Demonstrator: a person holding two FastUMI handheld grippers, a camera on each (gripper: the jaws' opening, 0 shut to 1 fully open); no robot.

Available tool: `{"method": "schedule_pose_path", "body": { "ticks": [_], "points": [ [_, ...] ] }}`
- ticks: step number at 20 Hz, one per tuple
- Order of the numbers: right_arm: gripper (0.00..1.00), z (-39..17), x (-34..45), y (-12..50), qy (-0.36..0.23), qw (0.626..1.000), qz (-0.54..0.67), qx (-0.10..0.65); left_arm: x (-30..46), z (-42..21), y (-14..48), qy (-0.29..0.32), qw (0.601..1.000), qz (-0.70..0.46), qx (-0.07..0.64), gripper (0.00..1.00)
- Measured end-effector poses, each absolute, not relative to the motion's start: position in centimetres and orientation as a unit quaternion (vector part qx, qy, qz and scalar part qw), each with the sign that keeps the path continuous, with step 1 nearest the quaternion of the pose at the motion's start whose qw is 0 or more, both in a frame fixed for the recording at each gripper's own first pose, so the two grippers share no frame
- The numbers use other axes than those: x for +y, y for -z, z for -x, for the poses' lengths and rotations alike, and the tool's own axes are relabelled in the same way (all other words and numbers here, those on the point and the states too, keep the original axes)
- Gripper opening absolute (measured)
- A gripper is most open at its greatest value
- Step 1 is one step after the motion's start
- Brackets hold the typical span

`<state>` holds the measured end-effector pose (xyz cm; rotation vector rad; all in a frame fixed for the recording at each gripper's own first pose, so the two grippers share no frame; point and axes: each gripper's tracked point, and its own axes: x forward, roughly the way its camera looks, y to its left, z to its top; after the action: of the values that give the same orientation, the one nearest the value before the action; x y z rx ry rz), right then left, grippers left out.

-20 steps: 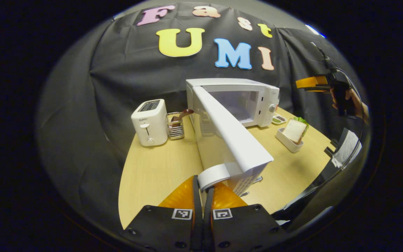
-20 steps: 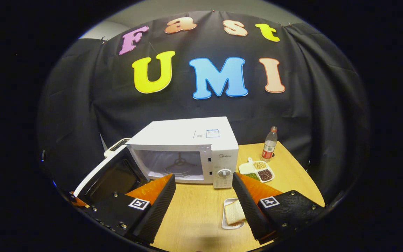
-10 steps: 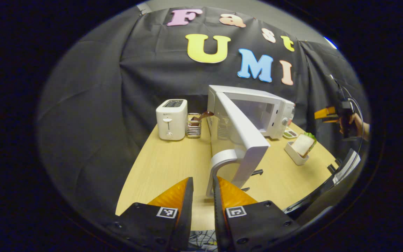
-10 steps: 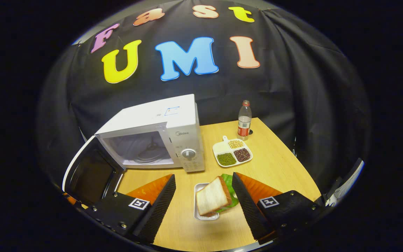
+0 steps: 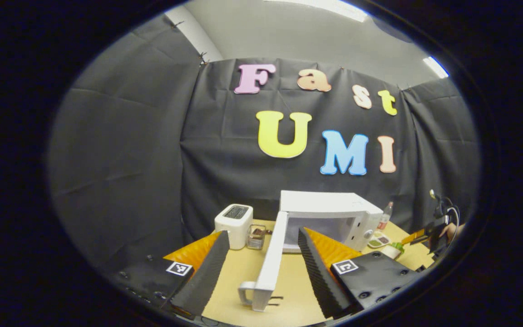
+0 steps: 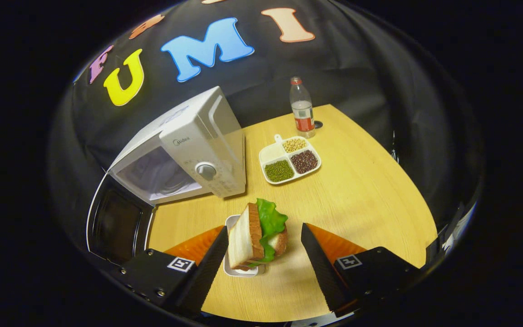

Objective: Open the microwave oven with the left hand, put the food in, and close the microwave oven.

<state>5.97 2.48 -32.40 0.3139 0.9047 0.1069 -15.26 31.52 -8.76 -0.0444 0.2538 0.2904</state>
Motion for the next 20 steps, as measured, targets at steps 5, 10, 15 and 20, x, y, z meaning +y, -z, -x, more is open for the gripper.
{"method": "schedule_pose_path", "body": {
  "ticks": [5, 10, 15, 20],
  "points": [
    [0.98, -6.1, 2.7, 36.1, -0.085, 0.851, -0.195, 0.481, 23.9, 9.3, 9.4, -0.115, 0.983, 0.012, 0.143, 0.97],
    [0.98, -5.7, 4.4, 38.3, -0.124, 0.809, -0.246, 0.519, 18.0, 6.0, 8.4, -0.101, 0.984, -0.005, 0.145, 0.96],
    [0.54, -6.0, 6.4, 37.8, -0.147, 0.763, -0.335, 0.534, 15.3, 6.6, 10.1, -0.104, 0.981, -0.007, 0.165, 0.96],
    [0.46, -6.1, 6.6, 36.2, -0.153, 0.777, -0.324, 0.518, 15.6, 5.8, 9.7, -0.086, 0.984, 0.001, 0.156, 0.96]
  ]
}}
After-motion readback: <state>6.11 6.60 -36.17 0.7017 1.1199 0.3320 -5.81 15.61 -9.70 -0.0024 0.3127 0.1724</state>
